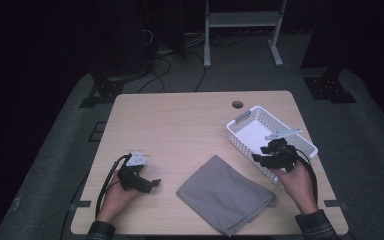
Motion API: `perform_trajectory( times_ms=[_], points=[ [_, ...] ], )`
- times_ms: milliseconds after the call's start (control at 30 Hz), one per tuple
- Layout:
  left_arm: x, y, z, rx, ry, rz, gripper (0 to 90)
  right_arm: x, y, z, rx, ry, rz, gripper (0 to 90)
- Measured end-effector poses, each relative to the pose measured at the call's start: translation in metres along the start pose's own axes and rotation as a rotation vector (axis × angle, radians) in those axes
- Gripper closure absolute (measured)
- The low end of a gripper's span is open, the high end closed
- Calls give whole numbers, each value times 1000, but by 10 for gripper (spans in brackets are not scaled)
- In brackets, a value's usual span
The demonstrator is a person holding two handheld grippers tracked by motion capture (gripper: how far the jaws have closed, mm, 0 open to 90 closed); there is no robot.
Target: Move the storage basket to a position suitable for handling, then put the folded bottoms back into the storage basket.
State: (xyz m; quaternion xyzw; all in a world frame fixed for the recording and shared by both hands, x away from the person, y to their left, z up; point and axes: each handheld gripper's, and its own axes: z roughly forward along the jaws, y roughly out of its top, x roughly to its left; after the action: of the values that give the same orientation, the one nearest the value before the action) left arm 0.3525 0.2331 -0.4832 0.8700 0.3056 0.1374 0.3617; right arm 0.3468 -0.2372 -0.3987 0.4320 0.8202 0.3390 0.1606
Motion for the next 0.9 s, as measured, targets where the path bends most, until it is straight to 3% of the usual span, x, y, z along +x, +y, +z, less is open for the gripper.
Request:
perform_trajectory(
  times_ms=[300,667,900],
  points=[
    [0,0,0,0,0,-3,0,13,7,-1,-40,22,-23,189],
    [-1,-1,0,0,1,-5,0,34,12,6,-37,105,-80,23],
    [0,0,-1,3,1,-3,0,49,13,13,-7,125,-128,12]
  ],
)
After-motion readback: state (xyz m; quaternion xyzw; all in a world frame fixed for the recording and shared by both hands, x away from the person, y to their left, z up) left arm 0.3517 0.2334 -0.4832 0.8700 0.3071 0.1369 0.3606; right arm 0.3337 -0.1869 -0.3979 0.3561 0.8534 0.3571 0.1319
